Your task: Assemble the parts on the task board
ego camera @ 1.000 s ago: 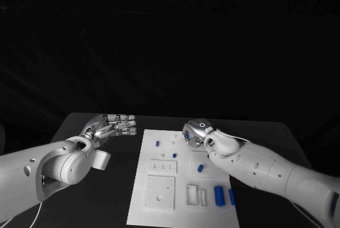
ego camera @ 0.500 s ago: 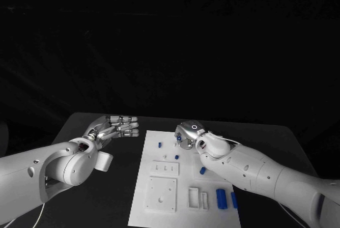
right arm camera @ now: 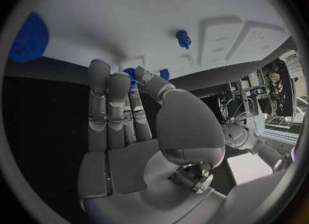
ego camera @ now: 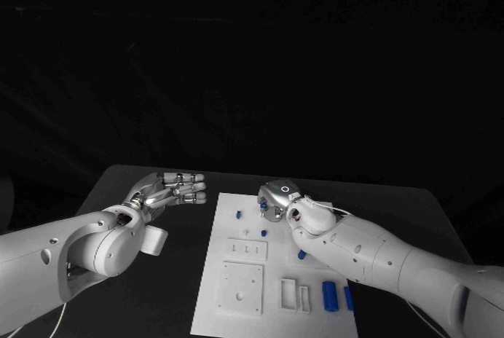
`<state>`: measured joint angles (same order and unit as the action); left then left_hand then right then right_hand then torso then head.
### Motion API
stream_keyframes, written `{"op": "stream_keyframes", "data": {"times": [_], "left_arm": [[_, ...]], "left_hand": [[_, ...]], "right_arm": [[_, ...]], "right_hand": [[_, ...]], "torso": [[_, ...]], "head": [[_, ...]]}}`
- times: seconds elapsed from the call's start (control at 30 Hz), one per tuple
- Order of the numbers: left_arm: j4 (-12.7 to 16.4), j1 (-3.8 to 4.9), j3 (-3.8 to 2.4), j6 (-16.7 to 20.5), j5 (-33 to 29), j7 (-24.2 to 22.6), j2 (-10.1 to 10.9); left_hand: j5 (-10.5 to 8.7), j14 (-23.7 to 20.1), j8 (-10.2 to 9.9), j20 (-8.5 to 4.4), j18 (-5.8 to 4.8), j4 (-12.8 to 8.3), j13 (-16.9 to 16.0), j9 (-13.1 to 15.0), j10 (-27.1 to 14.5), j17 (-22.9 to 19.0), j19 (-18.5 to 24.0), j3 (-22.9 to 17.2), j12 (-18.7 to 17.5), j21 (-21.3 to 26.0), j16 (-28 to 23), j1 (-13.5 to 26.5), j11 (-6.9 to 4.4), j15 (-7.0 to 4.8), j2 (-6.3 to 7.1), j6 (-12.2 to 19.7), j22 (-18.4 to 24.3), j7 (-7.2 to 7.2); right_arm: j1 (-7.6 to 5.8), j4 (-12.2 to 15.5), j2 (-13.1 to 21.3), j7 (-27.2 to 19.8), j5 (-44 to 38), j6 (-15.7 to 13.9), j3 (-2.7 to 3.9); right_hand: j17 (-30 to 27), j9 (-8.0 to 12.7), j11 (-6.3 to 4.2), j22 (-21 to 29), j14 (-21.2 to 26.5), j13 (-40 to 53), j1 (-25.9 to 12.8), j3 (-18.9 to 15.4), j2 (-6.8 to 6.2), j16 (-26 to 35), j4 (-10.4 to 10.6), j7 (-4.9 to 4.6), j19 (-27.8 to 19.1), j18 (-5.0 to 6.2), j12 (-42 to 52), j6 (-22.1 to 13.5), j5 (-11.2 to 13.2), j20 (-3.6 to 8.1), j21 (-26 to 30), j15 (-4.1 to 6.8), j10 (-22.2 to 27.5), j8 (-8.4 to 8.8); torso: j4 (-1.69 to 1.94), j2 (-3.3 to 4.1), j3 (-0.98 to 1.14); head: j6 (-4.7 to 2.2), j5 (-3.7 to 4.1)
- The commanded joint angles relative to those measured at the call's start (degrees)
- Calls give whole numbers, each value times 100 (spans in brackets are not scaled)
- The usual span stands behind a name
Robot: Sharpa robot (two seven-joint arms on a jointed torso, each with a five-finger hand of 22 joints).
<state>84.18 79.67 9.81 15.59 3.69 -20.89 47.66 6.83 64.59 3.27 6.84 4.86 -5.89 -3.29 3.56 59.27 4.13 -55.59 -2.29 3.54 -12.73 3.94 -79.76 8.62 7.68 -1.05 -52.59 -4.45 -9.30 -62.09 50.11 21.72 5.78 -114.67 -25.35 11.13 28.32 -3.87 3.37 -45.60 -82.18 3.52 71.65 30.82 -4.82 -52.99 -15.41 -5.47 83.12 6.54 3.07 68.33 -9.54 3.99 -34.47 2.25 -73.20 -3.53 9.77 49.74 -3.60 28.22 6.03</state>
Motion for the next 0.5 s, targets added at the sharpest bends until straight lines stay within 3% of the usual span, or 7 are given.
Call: {"op": "stream_keyframes", "data": {"times": [0.03, 0.5], "left_arm": [[14, 14, -6, -80, 18, -30, -11], [-14, 19, -7, -81, 28, -22, -8]], "left_hand": [[-26, -35, 17, 16, -17, -5, -9, 0, -31, -4, 7, 25, -9, 17, -31, -49, 9, 4, -16, 27, 9, -1], [-22, -40, 18, 16, -15, -9, -8, 1, -43, -4, 10, 23, -10, 14, -33, -61, 6, 4, -13, 3, 8, 7]], "right_arm": [[-2, 7, -5, 169, -138, -126, 3], [-4, 73, 19, 206, -193, -459, 4]], "right_hand": [[7, 0, -92, -21, -5, 14, 8, 29, 27, 26, 2, -7, 23, 100, 31, 16, -14, -1, 51, 36, -94, -9], [24, -1, -98, -142, -2, 14, 18, 47, 5, 7, 13, -1, 51, 95, 30, 38, -8, 5, 118, 40, -115, -9]], "torso": [[6, 6, -10], [26, 13, -33]], "head": [[-6, -2], [-5, 3]]}}
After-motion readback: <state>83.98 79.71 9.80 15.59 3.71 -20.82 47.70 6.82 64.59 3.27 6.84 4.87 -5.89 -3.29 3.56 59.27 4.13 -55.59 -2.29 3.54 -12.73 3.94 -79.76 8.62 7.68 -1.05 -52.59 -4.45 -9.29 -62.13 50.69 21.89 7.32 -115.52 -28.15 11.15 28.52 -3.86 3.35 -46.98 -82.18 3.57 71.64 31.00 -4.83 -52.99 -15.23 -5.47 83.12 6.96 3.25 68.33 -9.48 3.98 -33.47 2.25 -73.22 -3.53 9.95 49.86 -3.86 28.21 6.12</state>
